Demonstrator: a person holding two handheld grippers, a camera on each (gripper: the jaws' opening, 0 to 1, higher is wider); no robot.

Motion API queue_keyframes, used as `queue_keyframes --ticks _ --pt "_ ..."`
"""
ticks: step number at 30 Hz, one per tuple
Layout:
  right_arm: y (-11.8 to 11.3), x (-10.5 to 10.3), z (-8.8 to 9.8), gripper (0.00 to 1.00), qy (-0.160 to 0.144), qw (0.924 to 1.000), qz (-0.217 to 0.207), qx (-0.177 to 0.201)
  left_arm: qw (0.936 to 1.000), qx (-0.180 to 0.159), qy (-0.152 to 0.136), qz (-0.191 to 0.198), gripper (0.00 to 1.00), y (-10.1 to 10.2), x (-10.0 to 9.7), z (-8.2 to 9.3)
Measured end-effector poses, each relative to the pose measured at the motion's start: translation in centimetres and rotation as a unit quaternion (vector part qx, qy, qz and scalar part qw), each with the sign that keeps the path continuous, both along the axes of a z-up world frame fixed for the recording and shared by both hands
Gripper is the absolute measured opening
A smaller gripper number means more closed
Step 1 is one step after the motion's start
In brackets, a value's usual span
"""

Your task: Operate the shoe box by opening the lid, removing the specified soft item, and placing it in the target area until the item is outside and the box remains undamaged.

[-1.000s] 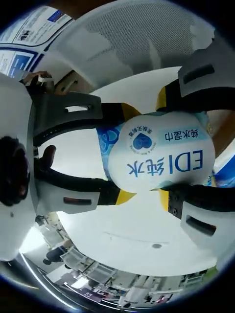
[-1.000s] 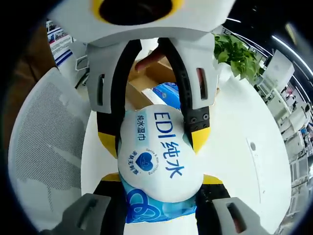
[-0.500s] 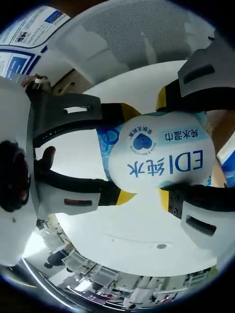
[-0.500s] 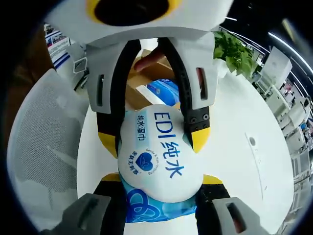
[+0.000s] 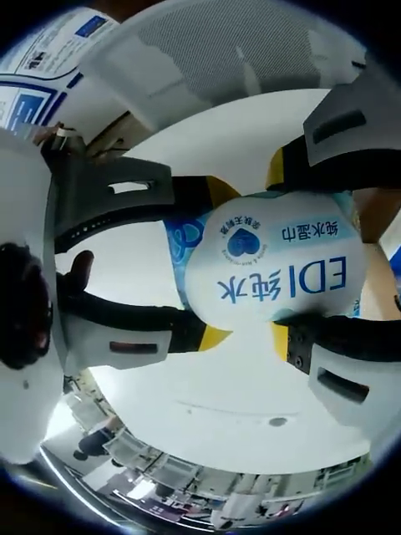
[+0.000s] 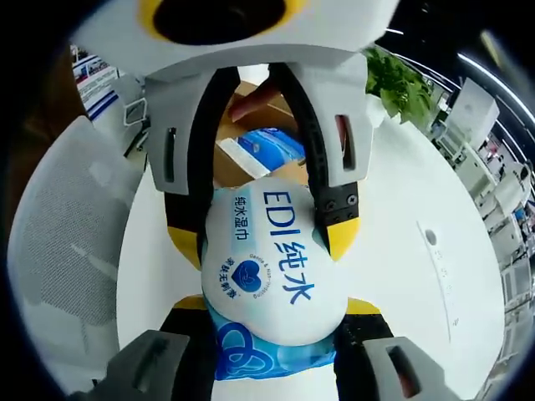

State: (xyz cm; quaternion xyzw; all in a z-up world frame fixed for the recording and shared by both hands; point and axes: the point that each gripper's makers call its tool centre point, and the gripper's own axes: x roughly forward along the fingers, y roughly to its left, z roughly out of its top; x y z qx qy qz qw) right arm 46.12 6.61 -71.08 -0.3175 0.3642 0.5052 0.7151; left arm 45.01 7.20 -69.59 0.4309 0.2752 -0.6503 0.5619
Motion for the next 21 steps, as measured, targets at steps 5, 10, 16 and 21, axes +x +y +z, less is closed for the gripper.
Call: queue_keyframes --ticks 5,10,16,21 --pt "-0.1 0.1 -0.7 0.53 0.007 1.0000 -0.003 0.004 1.0000 0.006 0.002 -0.005 0.58 -0.1 0.2 -0.9" --pt "-0.1 0.0 -1.4 0.52 0.011 0.9999 -0.008 0.010 0.9998 0.012 0.003 -0.013 0.58 -0.2 0.3 -1.6" --pt "-0.2 0.4 -2.1 0.52 0.013 0.9998 -0.010 0.014 0.9997 0.016 0.001 -0.015 0.58 -0.3 0.9 -2.3" --pt "-0.1 0.8 -2.8 0.52 0.016 0.9997 -0.011 0.016 0.9996 0.021 0.003 -0.017 0.58 -0.2 1.2 -3.0"
